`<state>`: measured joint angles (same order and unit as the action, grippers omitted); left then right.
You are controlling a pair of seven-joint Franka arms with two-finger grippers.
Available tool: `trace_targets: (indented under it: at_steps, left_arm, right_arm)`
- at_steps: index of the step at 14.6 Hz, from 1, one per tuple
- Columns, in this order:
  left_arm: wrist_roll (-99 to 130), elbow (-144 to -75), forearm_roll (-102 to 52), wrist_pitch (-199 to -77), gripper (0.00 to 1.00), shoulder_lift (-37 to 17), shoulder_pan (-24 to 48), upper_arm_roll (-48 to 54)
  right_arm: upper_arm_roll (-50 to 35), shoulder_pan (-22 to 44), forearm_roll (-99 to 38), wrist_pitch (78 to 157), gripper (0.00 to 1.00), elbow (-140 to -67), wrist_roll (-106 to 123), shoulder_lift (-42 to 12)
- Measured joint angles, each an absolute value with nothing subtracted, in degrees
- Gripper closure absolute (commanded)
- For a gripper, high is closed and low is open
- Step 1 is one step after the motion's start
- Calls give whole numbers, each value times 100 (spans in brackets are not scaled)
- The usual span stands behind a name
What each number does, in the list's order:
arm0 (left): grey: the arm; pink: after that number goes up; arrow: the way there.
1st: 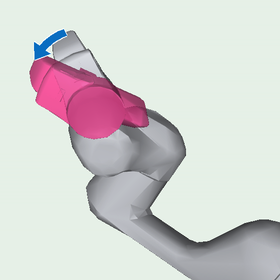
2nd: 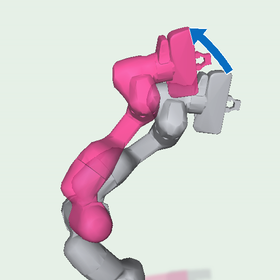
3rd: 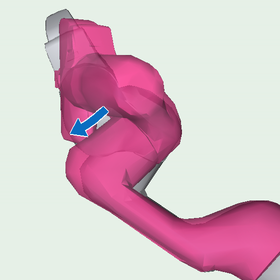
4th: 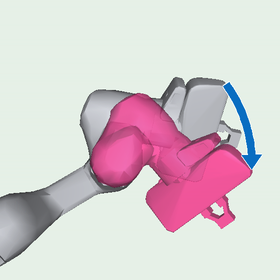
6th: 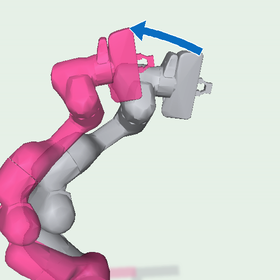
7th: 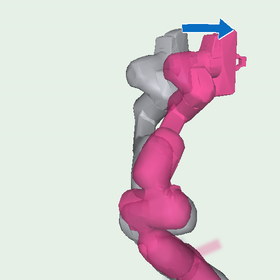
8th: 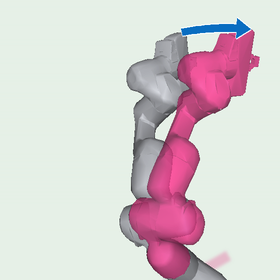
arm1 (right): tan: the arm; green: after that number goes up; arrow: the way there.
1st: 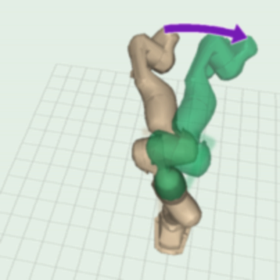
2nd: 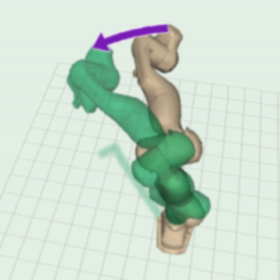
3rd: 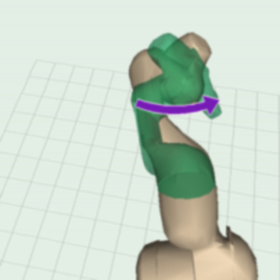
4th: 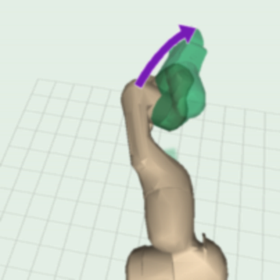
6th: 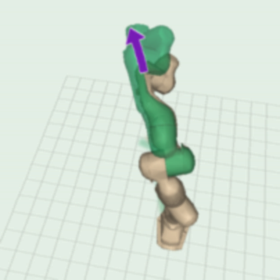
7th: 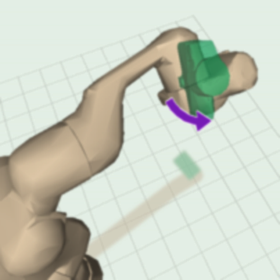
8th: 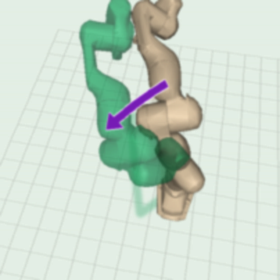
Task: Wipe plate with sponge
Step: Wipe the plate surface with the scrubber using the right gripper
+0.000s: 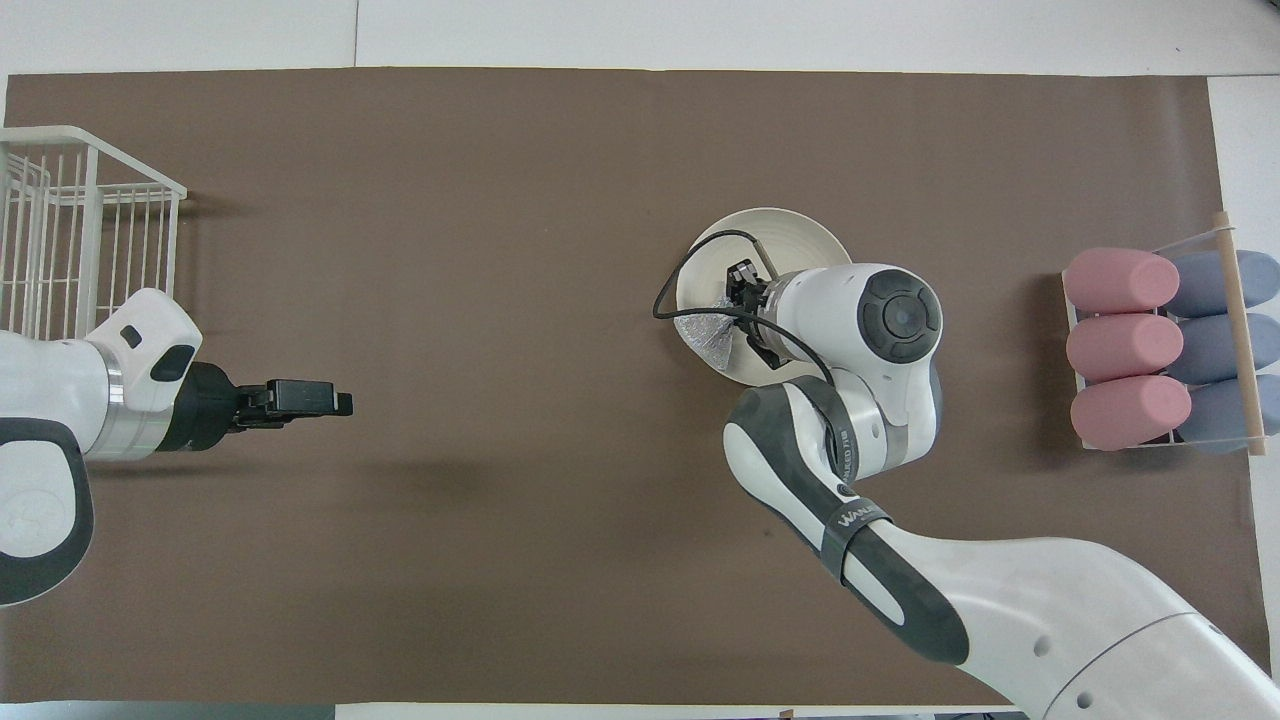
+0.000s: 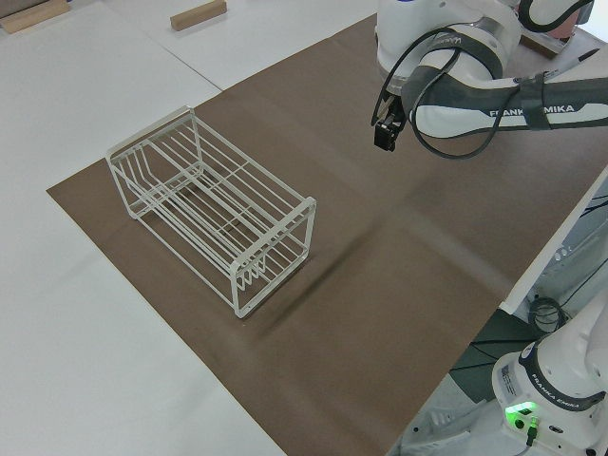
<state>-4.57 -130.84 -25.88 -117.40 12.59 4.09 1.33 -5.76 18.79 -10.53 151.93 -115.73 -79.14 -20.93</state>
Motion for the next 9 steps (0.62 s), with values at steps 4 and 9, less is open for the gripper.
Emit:
trace_targets:
  at_steps: [4,9]
  left_arm:
    - [-453,-13048,-2584,-11794,0,1258,402,133]
    - [-452,-13048,-2584,-11859,0,1255,401,133]
  right_arm:
    - [-550,1675,-1054,15239,100,-11600,-7434,-2092]
    - [-544,789,-1063,15236,100,-11621,-5662,-2097]
